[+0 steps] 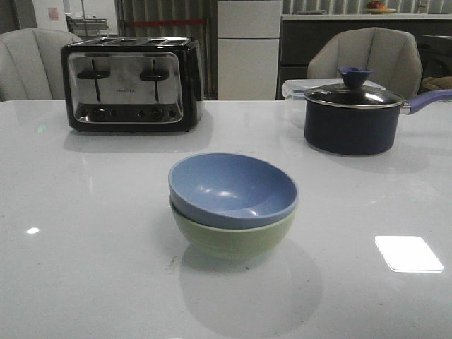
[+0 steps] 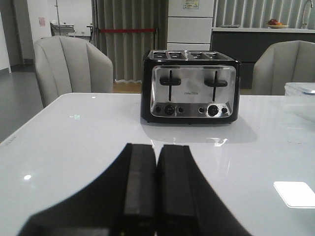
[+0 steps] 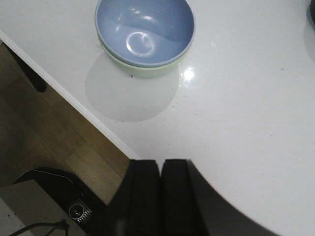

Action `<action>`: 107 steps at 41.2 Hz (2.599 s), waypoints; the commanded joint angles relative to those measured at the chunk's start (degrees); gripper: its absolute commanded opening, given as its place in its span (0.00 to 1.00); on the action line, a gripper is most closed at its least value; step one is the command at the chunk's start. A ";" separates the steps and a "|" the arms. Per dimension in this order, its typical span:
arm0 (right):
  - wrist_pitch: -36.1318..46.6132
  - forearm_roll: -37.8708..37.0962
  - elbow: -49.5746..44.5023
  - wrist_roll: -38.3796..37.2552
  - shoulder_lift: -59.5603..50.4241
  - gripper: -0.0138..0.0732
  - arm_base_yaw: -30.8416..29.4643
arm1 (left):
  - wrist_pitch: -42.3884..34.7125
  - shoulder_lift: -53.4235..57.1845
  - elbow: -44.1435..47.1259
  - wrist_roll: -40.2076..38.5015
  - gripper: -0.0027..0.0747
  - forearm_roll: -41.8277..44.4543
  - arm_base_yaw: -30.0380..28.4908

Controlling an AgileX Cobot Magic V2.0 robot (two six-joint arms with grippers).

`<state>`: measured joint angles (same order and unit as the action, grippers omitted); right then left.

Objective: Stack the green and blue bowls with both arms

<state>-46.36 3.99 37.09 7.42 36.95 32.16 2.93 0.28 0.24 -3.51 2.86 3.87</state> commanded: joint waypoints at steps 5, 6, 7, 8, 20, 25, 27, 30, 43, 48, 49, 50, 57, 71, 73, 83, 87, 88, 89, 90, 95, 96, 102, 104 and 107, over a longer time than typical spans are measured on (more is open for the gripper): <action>3.25 -0.20 1.46 0.00 -0.19 0.22 0.01 | -4.84 1.23 0.23 -0.09 0.15 -0.07 0.30; 3.25 -0.20 1.46 0.00 -0.19 0.22 0.01 | -4.84 1.23 0.23 -0.09 0.15 -0.07 0.30; 3.25 -0.20 1.46 0.00 -0.19 0.22 0.01 | -4.84 1.23 0.23 -0.09 0.15 -0.07 0.30; 3.25 -0.20 1.46 0.00 -0.19 0.22 0.01 | -4.84 1.23 0.23 -0.09 0.15 -0.07 0.30; 4.39 -0.29 -0.46 0.32 -2.00 0.22 -2.01 | -4.84 1.23 0.23 -0.09 0.15 -0.07 0.30; 12.07 -0.47 -6.58 0.58 -7.04 0.22 -10.13 | -4.84 1.23 0.23 -0.09 0.15 -0.07 0.30; 16.39 -0.47 -9.75 0.58 -10.29 0.22 -13.19 | -4.84 1.23 0.23 -0.09 0.15 -0.07 0.30; 22.77 -0.47 -15.04 0.58 -15.65 0.22 -18.69 | -4.84 1.23 0.23 -0.09 0.15 -0.07 0.20; 42.12 -0.47 -32.93 0.58 -35.24 0.22 -33.22 | -4.84 1.23 0.23 -0.09 0.15 -0.07 0.20; 42.87 -0.42 -36.37 0.58 -38.79 0.22 -33.41 | -4.84 1.23 0.23 -0.09 0.15 -0.07 0.20; 43.30 -0.29 -37.00 0.52 -38.80 0.22 -33.41 | -4.84 1.23 0.23 -0.09 0.15 -0.07 0.20; 43.70 -0.07 -37.44 0.52 -38.64 0.22 -33.41 | -4.84 1.13 0.23 -0.09 0.15 -0.07 0.20; 44.39 -0.07 -38.50 0.52 -38.64 0.22 -33.41 | -4.84 1.13 0.23 -0.09 0.15 -0.07 0.20; 48.25 -3.43 -38.50 -8.12 -38.64 0.22 -33.28 | -4.84 1.13 0.23 -0.09 0.15 -0.07 0.20; 49.01 -4.85 -38.50 -10.89 -38.64 0.22 -32.95 | -4.84 1.13 0.23 -0.09 0.15 -0.07 0.20; 49.95 -4.44 -38.50 -11.03 -38.64 0.22 -31.87 | -4.84 1.13 0.23 -0.09 0.15 -0.07 0.20; 49.96 -3.99 -38.50 -11.01 -38.64 0.22 -31.81 | -4.84 1.13 0.23 -0.09 0.15 -0.07 0.20; 50.03 -3.99 -38.50 -11.01 -38.64 0.22 -31.81 | -4.84 1.13 0.23 -0.09 0.15 -0.07 0.20; 50.04 -3.99 -38.50 -10.91 -38.64 0.22 -31.81 | -4.84 1.13 0.23 -0.09 0.15 -0.07 0.20; 49.98 -3.99 -38.50 -10.91 -38.64 0.22 -31.81 | -4.84 1.13 0.23 -0.09 0.15 -0.07 0.20; 49.98 -3.99 -38.50 -10.91 -38.64 0.22 -31.81 | -4.84 1.13 0.23 -0.09 0.15 -0.07 0.20; 49.98 -3.99 -38.50 -10.91 -38.64 0.22 -31.81 | -4.84 1.13 0.23 -0.09 0.15 -0.07 0.20; 49.98 -3.99 -38.50 -10.91 -38.64 0.22 -31.81 | -4.84 1.13 0.23 -0.09 0.15 -0.07 0.20; 49.98 -3.99 -38.50 -10.91 -38.64 0.22 -31.81 | -4.84 1.13 0.23 -0.09 0.15 -0.07 0.20; 49.98 -3.99 -38.50 -10.91 -38.64 0.22 -31.81 | -4.84 1.13 0.23 -0.09 0.15 -0.07 0.20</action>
<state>-1.83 0.00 -1.62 -3.39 -0.53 0.20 2.82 0.28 0.24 -3.42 2.86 3.87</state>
